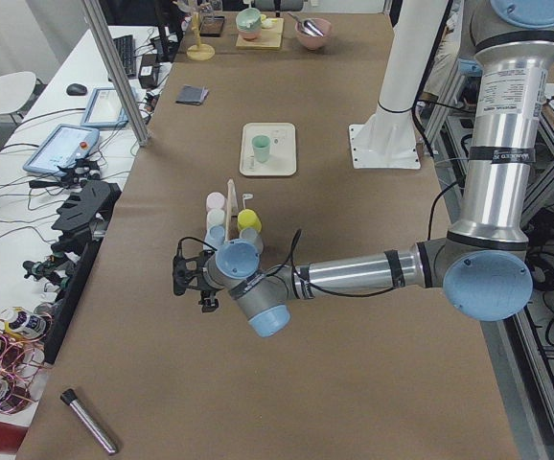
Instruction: Pick up and place green cup on tray
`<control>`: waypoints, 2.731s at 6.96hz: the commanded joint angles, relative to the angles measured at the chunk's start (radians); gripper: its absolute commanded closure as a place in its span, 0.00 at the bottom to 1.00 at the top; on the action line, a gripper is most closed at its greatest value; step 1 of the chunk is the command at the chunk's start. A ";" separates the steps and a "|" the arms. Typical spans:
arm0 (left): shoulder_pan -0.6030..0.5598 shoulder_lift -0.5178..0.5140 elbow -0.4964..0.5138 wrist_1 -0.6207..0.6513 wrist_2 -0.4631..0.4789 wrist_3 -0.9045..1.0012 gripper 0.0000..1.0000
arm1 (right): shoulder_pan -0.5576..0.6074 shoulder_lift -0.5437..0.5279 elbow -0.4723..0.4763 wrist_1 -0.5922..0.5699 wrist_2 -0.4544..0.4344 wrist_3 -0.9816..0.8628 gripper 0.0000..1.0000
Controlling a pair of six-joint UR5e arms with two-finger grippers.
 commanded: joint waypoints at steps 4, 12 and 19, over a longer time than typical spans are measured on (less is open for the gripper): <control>-0.040 -0.033 0.006 0.279 -0.121 0.134 0.02 | 0.000 -0.007 -0.015 -0.001 -0.005 0.002 0.00; -0.129 -0.115 -0.084 0.687 -0.003 0.692 0.02 | 0.000 0.000 0.002 -0.001 0.004 0.008 0.00; -0.152 -0.171 -0.146 0.917 -0.009 0.807 0.02 | 0.000 0.001 0.012 -0.001 0.000 0.003 0.00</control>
